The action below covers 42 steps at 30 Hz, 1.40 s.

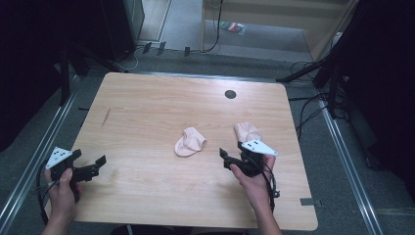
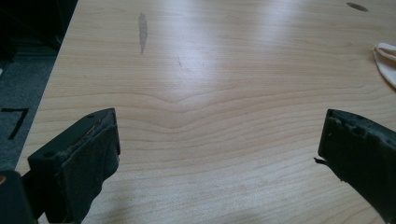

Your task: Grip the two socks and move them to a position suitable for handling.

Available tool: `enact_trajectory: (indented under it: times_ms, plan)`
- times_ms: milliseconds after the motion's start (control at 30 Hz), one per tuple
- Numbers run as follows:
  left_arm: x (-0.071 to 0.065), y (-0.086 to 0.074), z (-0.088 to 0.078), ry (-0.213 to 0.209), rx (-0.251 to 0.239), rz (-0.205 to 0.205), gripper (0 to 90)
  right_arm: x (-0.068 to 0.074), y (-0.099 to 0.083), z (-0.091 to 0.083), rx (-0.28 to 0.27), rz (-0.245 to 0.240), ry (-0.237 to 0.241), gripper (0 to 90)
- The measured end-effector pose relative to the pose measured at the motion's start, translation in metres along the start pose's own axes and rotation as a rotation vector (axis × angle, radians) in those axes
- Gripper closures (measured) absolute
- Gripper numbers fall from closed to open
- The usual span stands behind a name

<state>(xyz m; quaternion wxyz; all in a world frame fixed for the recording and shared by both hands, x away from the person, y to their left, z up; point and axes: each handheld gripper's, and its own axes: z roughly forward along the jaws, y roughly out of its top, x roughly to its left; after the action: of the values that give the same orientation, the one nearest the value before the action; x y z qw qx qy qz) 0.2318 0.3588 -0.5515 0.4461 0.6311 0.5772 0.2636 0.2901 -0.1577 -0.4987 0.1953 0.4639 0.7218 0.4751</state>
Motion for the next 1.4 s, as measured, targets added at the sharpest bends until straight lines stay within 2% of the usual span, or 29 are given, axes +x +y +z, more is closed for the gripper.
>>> enact_trajectory:
  times_ms: [33, 133, 167, 200, 233, 267, 300, 333, 367, 533, 633, 667, 733, 767, 867, 933, 1133, 1233, 1300, 1333, 1400]
  plan:
    - [0.0, 0.0, 0.0, 0.0, 0.003, 0.001, 0.0, 0.006, 0.002, 0.007, 0.008, -0.011, 0.011, 26.4]
    - [0.0, 0.0, 0.0, -0.001, 0.003, 0.002, 0.0, 0.012, 0.003, 0.015, 0.012, -0.013, 0.024, 27.3]
    - [0.0, 0.0, 0.0, -0.002, 0.002, 0.001, 0.0, 0.019, 0.003, 0.024, 0.024, -0.02, 0.035, 27.2]
    - [0.0, 0.0, 0.0, -0.002, 0.002, 0.001, 0.0, 0.019, 0.003, 0.024, 0.024, -0.02, 0.035, 27.2]
    - [0.0, 0.0, 0.0, -0.003, 0.004, 0.0, 0.0, 0.027, 0.004, 0.034, 0.043, -0.037, 0.038, 27.1]
    - [0.0, 0.0, 0.0, -0.003, 0.004, 0.0, 0.0, 0.027, 0.004, 0.034, 0.043, -0.037, 0.038, 27.1]
    - [0.0, 0.0, 0.0, -0.003, 0.004, -0.001, 0.0, 0.034, 0.004, 0.042, 0.053, -0.045, 0.049, 27.3]
    - [0.0, 0.0, 0.0, -0.003, 0.004, -0.001, 0.0, 0.034, 0.004, 0.042, 0.053, -0.045, 0.049, 27.3]
    - [0.0, 0.0, 0.0, -0.003, 0.004, -0.001, 0.0, 0.041, 0.006, 0.051, 0.061, -0.048, 0.058, 27.3]
    - [0.0, 0.0, 0.0, 0.0, 0.006, -0.001, 0.0, 0.048, 0.006, 0.065, 0.081, -0.05, 0.073, 27.2]
    - [0.0, 0.0, 0.0, 0.003, 0.007, 0.0, 0.0, 0.053, 0.005, 0.08, 0.12, -0.065, 0.08, 25.4]
    - [0.0, 0.0, 0.0, 0.003, 0.007, 0.0, 0.0, 0.053, 0.005, 0.08, 0.12, -0.065, 0.08, 25.4]
    - [0.0, 0.0, 0.001, 0.003, 0.007, 0.001, 0.0, 0.056, 0.007, 0.087, 0.136, -0.07, 0.076, 25.2]
    - [0.0, 0.0, 0.001, 0.003, 0.007, 0.002, 0.0, 0.06, 0.011, 0.096, 0.149, -0.09, 0.074, 24.3]
    - [-0.001, 0.0, 0.001, 0.002, 0.006, 0.003, 0.0, 0.062, 0.013, 0.103, 0.165, -0.104, 0.071, 22.4]
    - [-0.001, 0.0, 0.001, 0.002, 0.005, 0.005, 0.0, 0.064, 0.018, 0.115, 0.177, -0.117, 0.048, 22.0]
    - [-0.001, 0.0, 0.001, 0.001, 0.005, 0.006, 0.0, 0.065, 0.018, 0.129, 0.214, -0.118, 0.043, 21.9]
    - [-0.001, 0.0, 0.001, 0.001, 0.006, 0.008, 0.0, 0.064, 0.011, 0.134, 0.243, -0.125, 0.034, 23.5]
    - [-0.001, 0.0, 0.001, 0.001, 0.007, 0.01, 0.0, 0.068, 0.002, 0.135, 0.234, -0.188, -0.013, 27.9]
    - [-0.001, 0.0, 0.001, 0.001, 0.007, 0.01, 0.0, 0.068, 0.002, 0.135, 0.234, -0.188, -0.013, 27.9]
    - [-0.001, 0.0, 0.001, 0.001, 0.011, 0.012, 0.0, 0.068, 0.001, 0.134, 0.218, -0.179, -0.04, 35.5]
